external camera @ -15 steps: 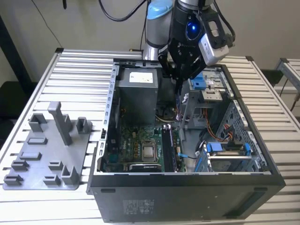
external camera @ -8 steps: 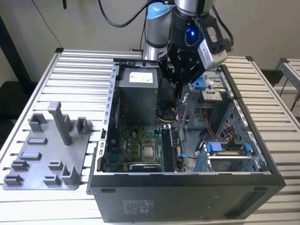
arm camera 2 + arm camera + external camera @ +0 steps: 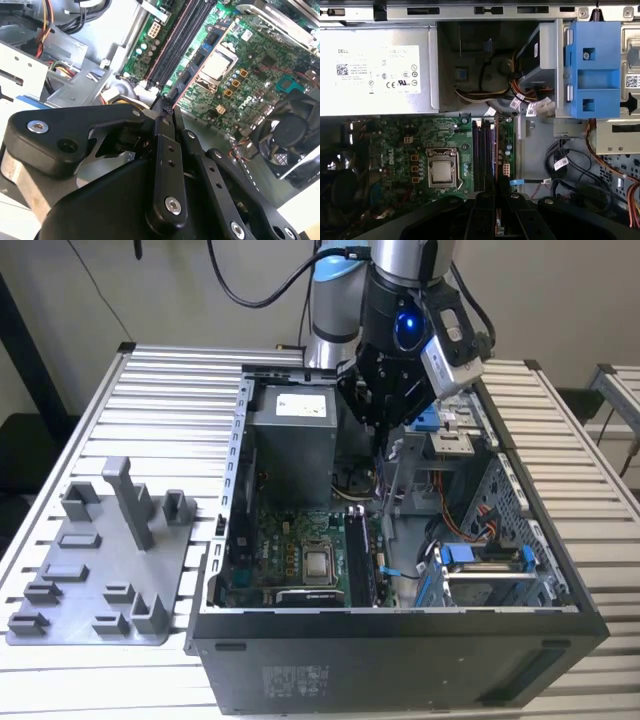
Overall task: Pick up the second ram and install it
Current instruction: 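Insert the second ram into the second slot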
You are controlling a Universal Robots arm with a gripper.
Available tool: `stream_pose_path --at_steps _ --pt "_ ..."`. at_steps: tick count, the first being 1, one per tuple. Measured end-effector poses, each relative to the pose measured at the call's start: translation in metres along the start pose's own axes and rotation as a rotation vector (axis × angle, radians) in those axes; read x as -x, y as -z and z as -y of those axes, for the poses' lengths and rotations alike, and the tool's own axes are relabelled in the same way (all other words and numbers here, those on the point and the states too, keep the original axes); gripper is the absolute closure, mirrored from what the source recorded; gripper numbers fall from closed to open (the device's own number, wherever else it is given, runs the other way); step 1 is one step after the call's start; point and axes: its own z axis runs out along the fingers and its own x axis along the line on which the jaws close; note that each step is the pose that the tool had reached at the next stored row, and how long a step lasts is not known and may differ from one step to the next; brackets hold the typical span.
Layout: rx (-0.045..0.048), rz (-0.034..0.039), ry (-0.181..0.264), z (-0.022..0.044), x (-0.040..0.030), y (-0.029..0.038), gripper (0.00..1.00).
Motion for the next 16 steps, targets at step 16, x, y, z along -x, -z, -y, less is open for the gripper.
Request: stream_pose_path --at_steps 16 --pt "-0.0047 -0.0024 0.002 0.0001 -0.0001 -0.0031 0.86"
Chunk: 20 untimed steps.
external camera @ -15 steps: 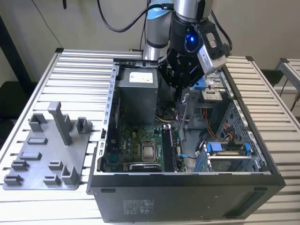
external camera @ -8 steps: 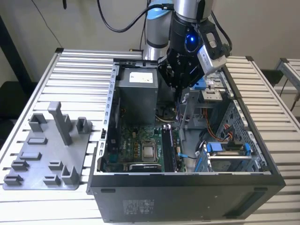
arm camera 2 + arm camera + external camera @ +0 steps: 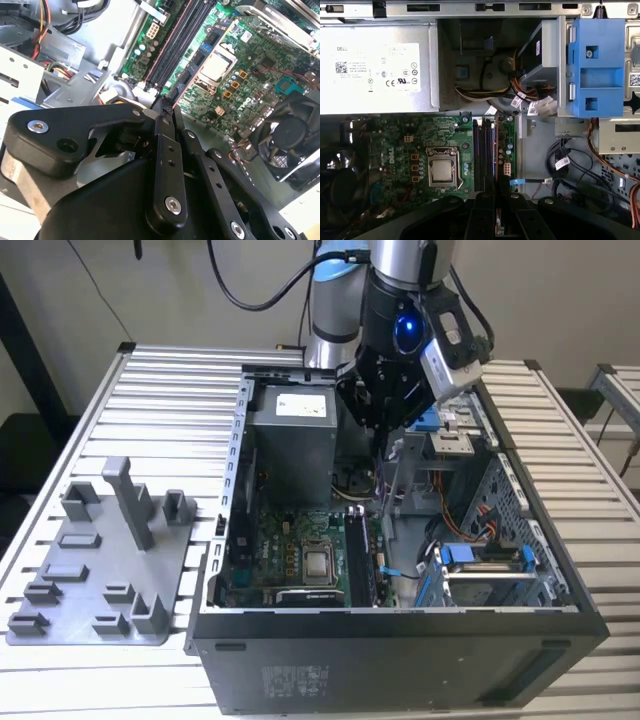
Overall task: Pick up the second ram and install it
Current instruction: 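Insert the second ram into the second slot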
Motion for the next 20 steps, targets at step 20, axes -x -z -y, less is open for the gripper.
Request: stream_pose_path --at_steps 20 --pt "-0.0008 -0.0129 0.003 0.0001 -0.0019 -0.0318 0.86"
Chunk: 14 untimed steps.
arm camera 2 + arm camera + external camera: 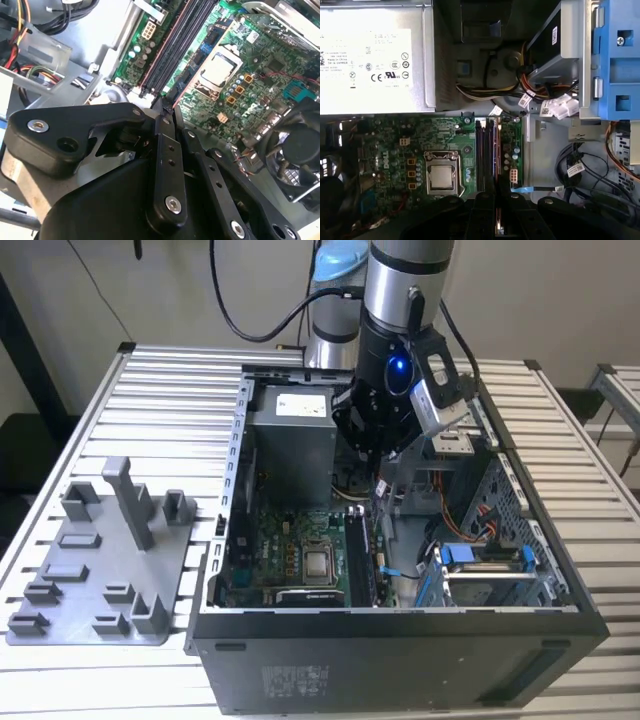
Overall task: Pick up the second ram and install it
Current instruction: 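Insert the second ram into the second slot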
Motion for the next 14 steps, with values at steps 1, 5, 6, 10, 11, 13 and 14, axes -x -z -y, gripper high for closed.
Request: stream_pose_path --at_steps 1,5,6,10,11,13,14 --pt "0.0001 -0.0001 0.002 0.0000 0.0000 -0.0015 0.86" --pt "0.0004 -0.0001 0.020 0.0000 -0.0001 -0.0048 0.86" --pt "0.0004 -0.0002 0.022 0.0000 -0.0001 -0.0052 0.86" --pt "-0.0003 -0.0002 0.023 0.0000 -0.0001 -0.0059 0.86" --pt "-0.0002 -0.0002 0.023 0.0000 -0.0001 -0.0059 0.86" --pt "0.0000 -0.0002 0.022 0.0000 -0.0001 -0.0060 0.86" --pt "-0.0001 -0.0002 0.023 0.0000 -0.0001 -0.0060 0.86"
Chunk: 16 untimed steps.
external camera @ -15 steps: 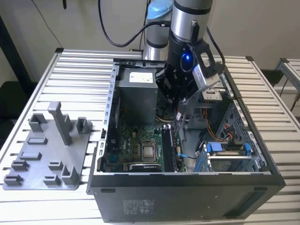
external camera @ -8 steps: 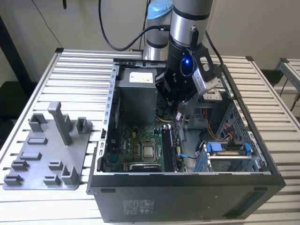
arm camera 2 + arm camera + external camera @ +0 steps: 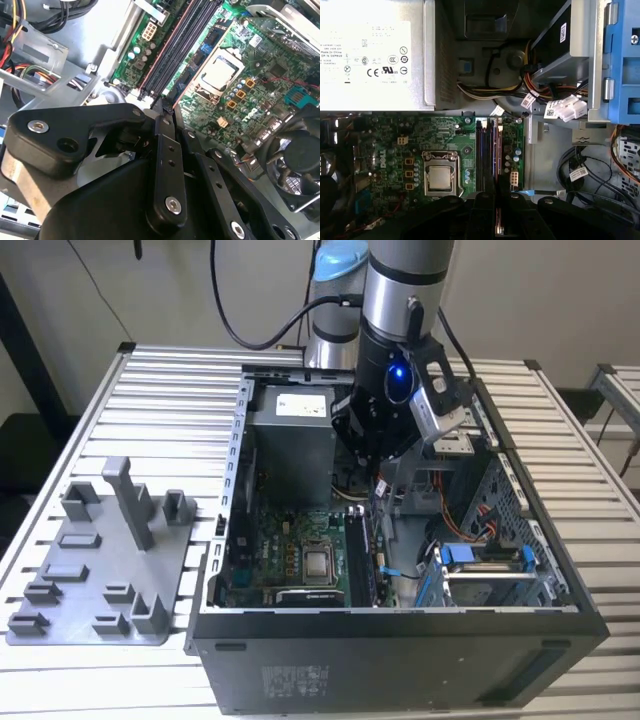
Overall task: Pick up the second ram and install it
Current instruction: 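Insert the second ram into the second slot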
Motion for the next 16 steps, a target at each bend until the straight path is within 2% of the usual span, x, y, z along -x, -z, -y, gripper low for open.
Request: stream_pose_path --at_steps 5,16 --pt "0.0000 0.0000 0.000 0.0000 0.0000 -0.0025 0.86" --pt "0.0000 0.0000 0.000 0.0000 -0.0003 -0.0135 0.86"
